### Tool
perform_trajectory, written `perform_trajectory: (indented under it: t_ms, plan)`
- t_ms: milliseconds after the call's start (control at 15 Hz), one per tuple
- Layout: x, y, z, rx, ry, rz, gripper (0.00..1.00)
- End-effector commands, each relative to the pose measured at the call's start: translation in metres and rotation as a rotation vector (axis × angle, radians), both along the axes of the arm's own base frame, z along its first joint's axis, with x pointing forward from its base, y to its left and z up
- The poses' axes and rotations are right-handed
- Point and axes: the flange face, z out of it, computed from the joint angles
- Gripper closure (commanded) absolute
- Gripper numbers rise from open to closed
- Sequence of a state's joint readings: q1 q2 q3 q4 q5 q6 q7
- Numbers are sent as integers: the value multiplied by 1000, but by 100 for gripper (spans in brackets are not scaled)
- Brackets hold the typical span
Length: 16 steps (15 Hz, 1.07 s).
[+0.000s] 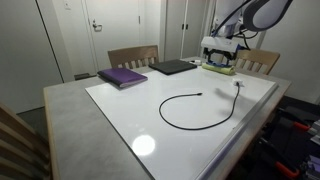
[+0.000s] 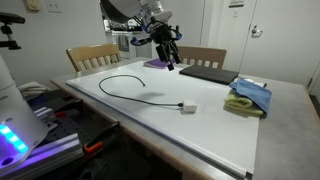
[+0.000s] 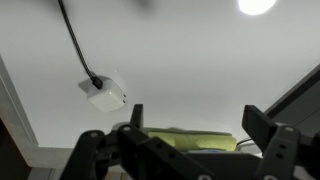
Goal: Make a circle with the charger on the table
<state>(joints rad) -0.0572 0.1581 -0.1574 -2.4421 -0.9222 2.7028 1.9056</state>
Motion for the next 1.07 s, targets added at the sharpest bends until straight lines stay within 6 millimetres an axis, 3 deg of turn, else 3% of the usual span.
perform_trajectory:
  t_ms: [0,533,867,1000]
  plan:
    - [2,-2,-3,-8,26,21,0]
    - [11,-41,3,-63,169,30,0]
    - [15,-62,-12,88,180,212,0]
    - [14,-80,-16,134,216,238,0]
